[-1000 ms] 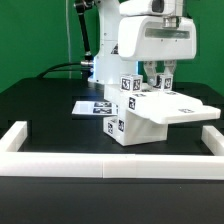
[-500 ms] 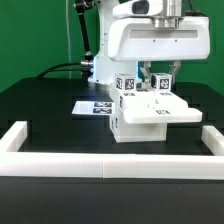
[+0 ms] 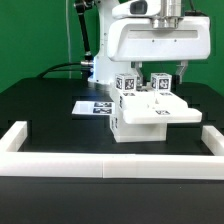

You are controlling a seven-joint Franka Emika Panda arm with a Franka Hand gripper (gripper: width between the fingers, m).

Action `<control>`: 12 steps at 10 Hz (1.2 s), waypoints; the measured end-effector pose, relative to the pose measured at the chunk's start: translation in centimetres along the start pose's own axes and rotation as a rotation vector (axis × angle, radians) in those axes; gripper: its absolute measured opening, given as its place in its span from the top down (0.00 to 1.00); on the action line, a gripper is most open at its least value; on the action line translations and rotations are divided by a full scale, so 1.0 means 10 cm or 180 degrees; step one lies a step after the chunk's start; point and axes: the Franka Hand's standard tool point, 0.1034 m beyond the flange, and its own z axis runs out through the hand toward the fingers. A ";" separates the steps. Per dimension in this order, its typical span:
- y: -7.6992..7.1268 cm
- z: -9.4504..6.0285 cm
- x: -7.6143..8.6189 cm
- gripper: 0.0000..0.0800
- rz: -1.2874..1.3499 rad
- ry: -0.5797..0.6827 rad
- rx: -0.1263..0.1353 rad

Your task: Assemble chair

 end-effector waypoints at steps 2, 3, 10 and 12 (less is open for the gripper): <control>-0.01 -0.01 0.00 0.19 -0.0502 -0.0007 -0.0018; -0.03 -0.01 0.00 0.19 -0.0782 -0.0015 -0.0027; -0.01 -0.01 0.01 0.19 -0.2595 -0.0074 -0.0066; -0.03 -0.01 0.01 0.19 -0.3211 -0.0127 -0.0125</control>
Offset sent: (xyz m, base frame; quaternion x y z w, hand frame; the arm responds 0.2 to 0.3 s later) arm -0.0019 0.0135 0.0032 -0.0080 -0.0108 -0.2544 0.9670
